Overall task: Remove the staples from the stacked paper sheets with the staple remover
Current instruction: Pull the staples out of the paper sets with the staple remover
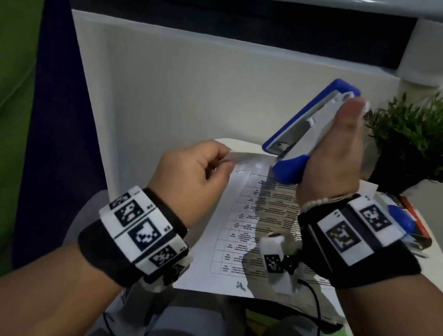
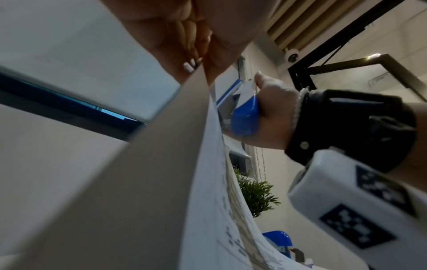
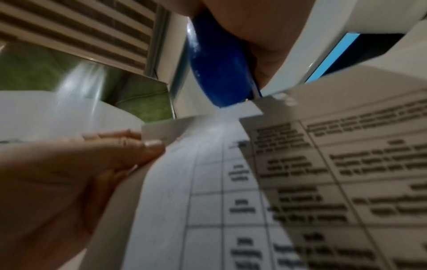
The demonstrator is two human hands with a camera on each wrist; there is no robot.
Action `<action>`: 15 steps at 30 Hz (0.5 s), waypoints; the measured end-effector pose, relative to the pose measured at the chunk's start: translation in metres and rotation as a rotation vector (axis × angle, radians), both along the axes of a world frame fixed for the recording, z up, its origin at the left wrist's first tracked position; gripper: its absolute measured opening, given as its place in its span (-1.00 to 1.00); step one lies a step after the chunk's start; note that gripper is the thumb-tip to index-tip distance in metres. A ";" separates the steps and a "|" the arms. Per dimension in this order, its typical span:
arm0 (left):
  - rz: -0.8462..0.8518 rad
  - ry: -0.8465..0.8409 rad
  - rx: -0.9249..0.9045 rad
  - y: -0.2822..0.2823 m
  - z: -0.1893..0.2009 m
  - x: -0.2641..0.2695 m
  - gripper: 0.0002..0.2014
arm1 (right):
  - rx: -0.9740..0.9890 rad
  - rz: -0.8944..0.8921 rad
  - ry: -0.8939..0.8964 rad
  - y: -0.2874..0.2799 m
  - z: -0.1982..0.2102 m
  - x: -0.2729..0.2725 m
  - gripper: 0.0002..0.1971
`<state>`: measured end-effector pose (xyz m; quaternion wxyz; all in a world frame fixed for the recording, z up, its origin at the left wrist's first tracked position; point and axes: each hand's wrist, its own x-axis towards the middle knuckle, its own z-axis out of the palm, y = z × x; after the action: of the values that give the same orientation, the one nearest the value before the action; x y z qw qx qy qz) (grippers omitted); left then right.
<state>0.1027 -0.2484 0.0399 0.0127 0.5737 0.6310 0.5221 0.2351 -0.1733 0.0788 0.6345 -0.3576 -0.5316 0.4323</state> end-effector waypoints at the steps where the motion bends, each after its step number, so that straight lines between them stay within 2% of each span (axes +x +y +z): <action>1: -0.001 0.017 0.013 -0.003 0.000 0.001 -0.92 | 0.023 0.005 -0.014 -0.002 -0.003 -0.002 -0.55; 6: -0.020 0.094 0.046 -0.013 -0.001 0.004 -0.89 | 0.063 0.088 0.026 -0.012 -0.006 -0.009 -0.56; 9: -0.033 0.133 0.070 -0.016 -0.003 0.005 -0.90 | 0.087 0.058 0.031 -0.014 -0.006 -0.013 -0.53; 15: -0.066 0.127 0.113 -0.019 -0.008 0.007 -0.90 | 0.088 0.080 0.061 -0.015 -0.004 -0.016 -0.62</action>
<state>0.1102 -0.2678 0.0324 -0.0426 0.6258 0.5808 0.5188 0.2193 -0.1886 0.0752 0.6478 -0.2945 -0.5445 0.4441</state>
